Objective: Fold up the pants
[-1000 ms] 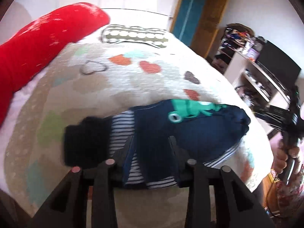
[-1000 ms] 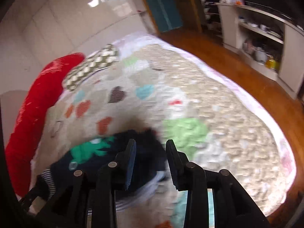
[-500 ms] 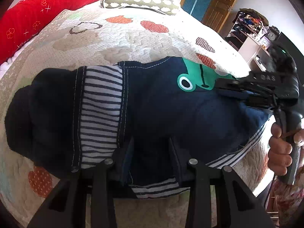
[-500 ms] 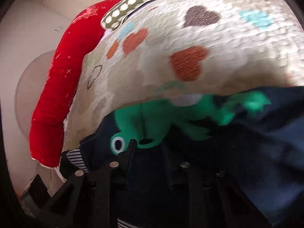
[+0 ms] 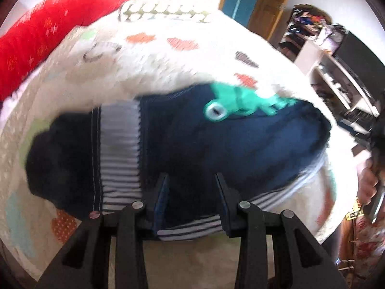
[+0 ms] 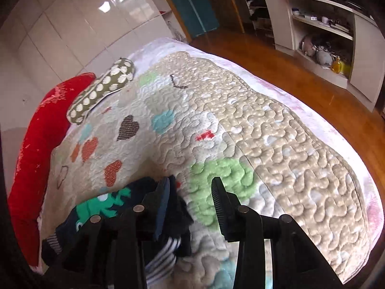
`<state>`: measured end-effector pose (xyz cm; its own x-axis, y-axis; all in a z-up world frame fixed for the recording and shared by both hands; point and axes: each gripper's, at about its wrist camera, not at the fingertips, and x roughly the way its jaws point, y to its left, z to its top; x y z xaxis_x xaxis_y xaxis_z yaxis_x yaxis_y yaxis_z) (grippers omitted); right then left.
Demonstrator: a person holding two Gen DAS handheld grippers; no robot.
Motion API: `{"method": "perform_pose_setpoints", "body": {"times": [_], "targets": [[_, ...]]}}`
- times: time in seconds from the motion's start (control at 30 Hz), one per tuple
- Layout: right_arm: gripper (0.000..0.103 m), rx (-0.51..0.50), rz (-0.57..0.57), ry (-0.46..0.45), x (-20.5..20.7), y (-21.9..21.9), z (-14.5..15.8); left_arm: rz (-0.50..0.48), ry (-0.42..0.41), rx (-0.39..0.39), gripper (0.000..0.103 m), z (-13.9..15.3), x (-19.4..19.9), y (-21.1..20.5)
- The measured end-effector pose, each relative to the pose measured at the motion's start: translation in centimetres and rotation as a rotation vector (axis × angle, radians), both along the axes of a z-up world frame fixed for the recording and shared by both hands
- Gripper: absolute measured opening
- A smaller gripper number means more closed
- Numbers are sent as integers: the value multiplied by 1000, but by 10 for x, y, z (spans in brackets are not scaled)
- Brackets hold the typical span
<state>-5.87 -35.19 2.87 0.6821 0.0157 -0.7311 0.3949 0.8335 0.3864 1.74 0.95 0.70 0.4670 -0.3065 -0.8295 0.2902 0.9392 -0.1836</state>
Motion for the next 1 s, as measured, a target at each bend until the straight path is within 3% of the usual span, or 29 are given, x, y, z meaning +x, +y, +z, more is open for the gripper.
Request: {"method": "perform_pose_setpoints", "body": {"times": [0.2,0.43,0.67,0.9,1.0], "targets": [[54,100,74,-10,-31,15,-17,-104,-19,-56,36,36,17,-43],[57,97,75,10,-38,27,-38,-277,7,-41,37,56,67,-146],[58,109,81,-11,-38,26,-50,-436,89,-12,39,32,108,-237],[66,-8,70,-47,-62,39,-39,-513,175,-39,39,5,131,-275],[66,14,104,-32,-59,43,-46,-556,225,-49,41,-9,131,-287]]}}
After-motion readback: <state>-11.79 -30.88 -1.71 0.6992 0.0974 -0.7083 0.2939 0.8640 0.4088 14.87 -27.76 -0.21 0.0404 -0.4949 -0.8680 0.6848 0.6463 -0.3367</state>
